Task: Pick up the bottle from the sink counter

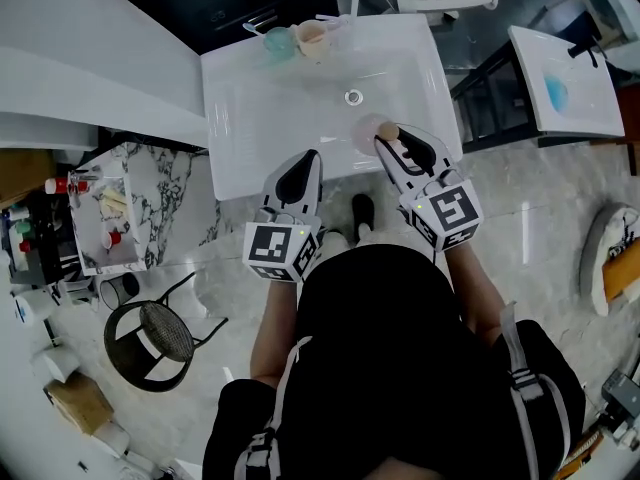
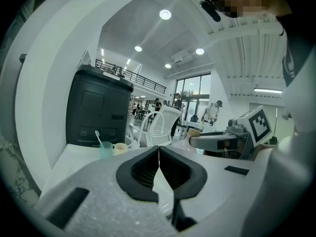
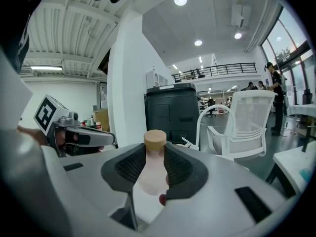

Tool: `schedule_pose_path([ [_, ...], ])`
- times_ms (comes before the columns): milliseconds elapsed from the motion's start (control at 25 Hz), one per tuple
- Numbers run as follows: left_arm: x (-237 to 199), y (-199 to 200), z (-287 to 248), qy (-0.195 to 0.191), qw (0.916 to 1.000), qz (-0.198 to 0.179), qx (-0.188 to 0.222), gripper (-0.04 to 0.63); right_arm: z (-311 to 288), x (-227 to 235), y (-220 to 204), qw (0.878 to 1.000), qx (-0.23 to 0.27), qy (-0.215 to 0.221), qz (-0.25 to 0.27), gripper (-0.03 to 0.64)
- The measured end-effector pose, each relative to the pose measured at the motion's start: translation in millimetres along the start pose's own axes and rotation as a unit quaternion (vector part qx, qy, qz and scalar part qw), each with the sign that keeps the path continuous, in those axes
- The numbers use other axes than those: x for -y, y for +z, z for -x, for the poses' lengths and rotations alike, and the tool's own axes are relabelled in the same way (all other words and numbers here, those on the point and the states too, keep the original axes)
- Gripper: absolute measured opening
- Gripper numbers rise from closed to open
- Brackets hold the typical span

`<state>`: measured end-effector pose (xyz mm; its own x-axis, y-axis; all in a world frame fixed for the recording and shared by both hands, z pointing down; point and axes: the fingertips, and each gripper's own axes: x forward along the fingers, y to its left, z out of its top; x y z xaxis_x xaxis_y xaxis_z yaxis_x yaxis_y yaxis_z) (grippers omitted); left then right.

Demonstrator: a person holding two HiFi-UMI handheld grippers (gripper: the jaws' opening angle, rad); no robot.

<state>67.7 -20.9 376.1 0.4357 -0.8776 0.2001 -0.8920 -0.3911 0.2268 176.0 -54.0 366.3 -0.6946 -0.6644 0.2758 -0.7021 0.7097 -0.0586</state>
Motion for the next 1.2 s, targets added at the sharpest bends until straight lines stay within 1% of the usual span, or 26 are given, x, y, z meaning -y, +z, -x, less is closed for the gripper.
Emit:
schedule_pose_path([
  [280, -1, -8, 36, -0.015, 0.9999, 0.003, -0.002, 0.020, 20, -36, 4, 1.000, 0.008, -0.019, -0.001, 0.120],
  [720, 11, -12, 79, -0.058, 0.9982, -0.013, 0.005, 0.020, 58, -85, 6, 0.998, 0.028, -0.053, -0.006, 0.120],
  [960, 23, -21, 93, -0.085, 0.9962, -0.015, 0.002, 0.020, 78, -102, -1, 0.997, 0.033, -0.072, -0.015, 0.120],
  [1200, 35, -24, 101, -0.104, 0.9944, -0.013, 0.001, 0.020, 97, -111, -4, 0.995, 0.039, -0.089, -0.020, 0.120],
])
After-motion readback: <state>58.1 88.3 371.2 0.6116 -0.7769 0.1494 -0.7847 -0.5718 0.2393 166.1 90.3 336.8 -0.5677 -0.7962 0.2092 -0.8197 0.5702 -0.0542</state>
